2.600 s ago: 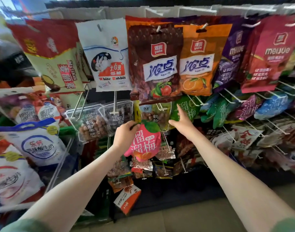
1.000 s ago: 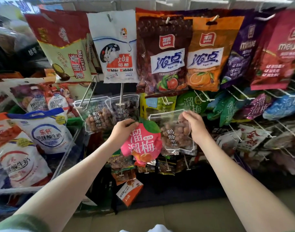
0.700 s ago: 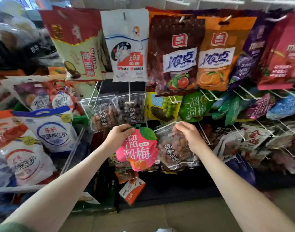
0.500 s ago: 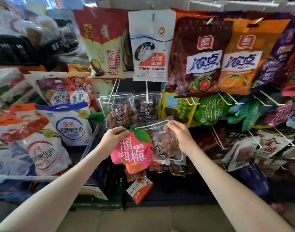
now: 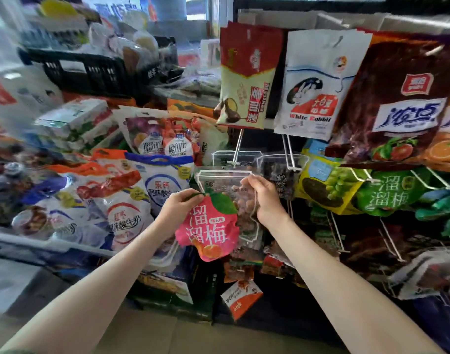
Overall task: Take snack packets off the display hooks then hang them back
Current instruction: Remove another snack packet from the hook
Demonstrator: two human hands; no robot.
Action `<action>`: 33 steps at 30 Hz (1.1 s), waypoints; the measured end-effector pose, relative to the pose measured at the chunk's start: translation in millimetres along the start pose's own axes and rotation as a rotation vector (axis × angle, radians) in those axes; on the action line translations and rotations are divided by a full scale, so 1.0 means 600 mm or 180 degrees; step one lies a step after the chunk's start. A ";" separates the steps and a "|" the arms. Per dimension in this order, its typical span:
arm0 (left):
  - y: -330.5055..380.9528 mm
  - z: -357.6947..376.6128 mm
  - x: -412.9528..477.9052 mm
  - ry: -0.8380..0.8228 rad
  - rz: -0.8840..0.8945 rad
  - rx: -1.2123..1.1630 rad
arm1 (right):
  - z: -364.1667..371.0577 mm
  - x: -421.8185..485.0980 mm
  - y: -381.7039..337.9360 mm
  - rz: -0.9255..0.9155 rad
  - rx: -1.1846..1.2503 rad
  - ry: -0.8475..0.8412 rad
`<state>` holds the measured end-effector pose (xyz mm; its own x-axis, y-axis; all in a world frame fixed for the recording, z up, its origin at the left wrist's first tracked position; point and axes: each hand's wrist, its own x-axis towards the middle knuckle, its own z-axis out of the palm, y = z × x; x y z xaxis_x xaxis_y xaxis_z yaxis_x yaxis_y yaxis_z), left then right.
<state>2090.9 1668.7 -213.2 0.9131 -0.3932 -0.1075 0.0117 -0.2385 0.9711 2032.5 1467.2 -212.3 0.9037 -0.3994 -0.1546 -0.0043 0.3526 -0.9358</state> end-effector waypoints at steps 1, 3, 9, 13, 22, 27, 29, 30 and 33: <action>-0.001 -0.006 0.003 0.0014 0.0013 0.0007 | 0.005 0.002 0.000 -0.0006 0.0019 0.0027; 0.003 -0.012 0.007 0.0001 0.0062 0.0010 | 0.010 0.004 0.001 -0.0038 0.0112 0.0116; 0.006 -0.017 0.023 -0.0121 0.0227 0.0149 | -0.001 0.014 0.003 -0.0108 0.0238 0.0451; 0.007 -0.004 0.029 -0.0220 0.0235 0.0162 | -0.013 0.017 0.003 -0.0143 0.0088 0.0376; 0.007 0.013 0.044 -0.0375 0.0176 0.0244 | -0.019 0.046 0.016 -0.0089 -0.0153 0.0740; 0.012 0.029 0.048 -0.0282 0.0123 0.0394 | -0.012 0.082 0.009 -0.0070 -0.0865 0.0958; 0.014 0.041 0.049 -0.0192 0.0131 0.0541 | -0.012 0.095 0.003 -0.0138 -0.1252 0.1010; 0.015 0.047 0.050 -0.0153 0.0136 0.0601 | -0.010 0.101 -0.001 -0.0174 -0.1408 0.1056; 0.016 0.068 0.054 -0.0075 0.0101 0.0699 | -0.007 0.113 -0.014 -0.0228 -0.1921 0.1140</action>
<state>2104.2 1617.5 -215.9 0.9018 -0.4238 -0.0851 -0.1085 -0.4123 0.9045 2092.2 1433.5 -216.3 0.7145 -0.6946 -0.0839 -0.2805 -0.1745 -0.9439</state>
